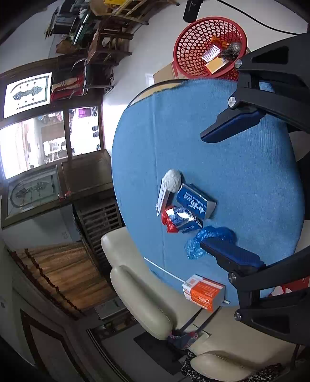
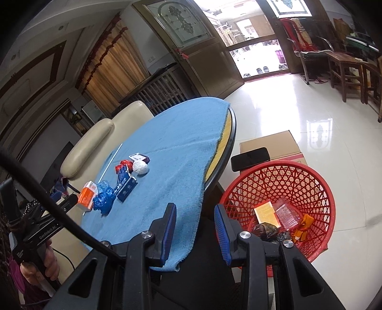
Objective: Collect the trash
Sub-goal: 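Move both open grippers back over the table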
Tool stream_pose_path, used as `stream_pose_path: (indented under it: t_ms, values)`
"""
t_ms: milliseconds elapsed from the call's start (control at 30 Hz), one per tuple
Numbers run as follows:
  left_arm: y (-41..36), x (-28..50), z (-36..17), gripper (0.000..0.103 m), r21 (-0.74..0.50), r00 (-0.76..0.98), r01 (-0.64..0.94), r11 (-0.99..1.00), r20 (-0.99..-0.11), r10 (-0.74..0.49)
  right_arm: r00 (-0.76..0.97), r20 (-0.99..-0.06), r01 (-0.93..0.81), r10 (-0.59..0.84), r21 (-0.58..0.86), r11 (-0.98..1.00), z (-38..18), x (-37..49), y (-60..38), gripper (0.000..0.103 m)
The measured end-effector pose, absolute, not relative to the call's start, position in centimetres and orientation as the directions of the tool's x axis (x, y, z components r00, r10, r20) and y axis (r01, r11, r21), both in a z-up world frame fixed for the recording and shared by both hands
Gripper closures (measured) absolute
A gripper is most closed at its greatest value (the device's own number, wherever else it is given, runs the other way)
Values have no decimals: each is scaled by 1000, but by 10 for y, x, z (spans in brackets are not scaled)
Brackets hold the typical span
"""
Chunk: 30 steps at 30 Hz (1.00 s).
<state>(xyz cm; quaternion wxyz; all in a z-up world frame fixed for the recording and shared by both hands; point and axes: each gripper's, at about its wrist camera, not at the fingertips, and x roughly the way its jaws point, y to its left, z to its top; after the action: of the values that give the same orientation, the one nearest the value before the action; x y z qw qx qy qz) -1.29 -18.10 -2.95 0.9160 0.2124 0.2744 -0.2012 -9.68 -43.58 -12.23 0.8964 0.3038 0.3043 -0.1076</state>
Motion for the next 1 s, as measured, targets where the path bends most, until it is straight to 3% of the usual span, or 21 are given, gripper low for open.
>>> stream_pose_path:
  t_ms: [1000]
  values:
    - [-82, 33, -60, 18, 212, 756, 321, 923, -644, -115, 741, -663, 232, 105, 400, 887, -115, -18, -358, 66]
